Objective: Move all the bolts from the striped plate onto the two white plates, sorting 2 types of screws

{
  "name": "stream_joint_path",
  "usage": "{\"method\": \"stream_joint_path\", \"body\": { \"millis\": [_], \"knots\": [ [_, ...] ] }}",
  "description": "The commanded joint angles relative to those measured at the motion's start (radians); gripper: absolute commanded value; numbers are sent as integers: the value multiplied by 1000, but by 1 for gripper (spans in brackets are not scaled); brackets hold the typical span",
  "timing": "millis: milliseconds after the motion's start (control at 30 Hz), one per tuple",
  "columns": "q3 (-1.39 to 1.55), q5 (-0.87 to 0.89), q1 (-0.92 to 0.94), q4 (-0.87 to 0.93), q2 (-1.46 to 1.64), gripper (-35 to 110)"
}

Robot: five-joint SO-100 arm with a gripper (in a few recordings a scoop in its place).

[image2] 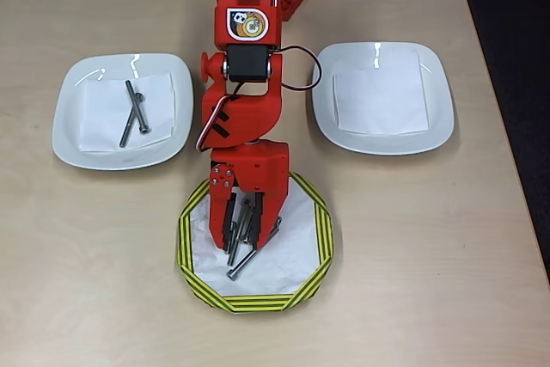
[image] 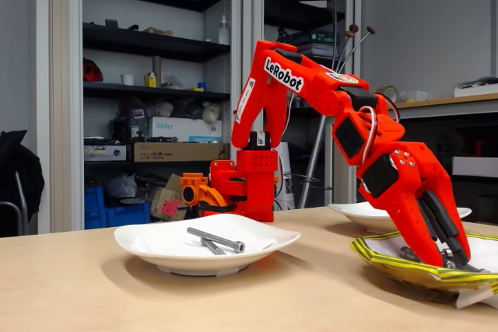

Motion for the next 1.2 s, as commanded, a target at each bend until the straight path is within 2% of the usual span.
{"method": "stream_joint_path", "body": {
  "millis": [0, 500, 1167],
  "knots": [
    [0, 31, -25, -17, -3, 14],
    [117, -14, 29, 104, 161, 7],
    [193, 5, 15, 87, 186, 12]
  ]
}}
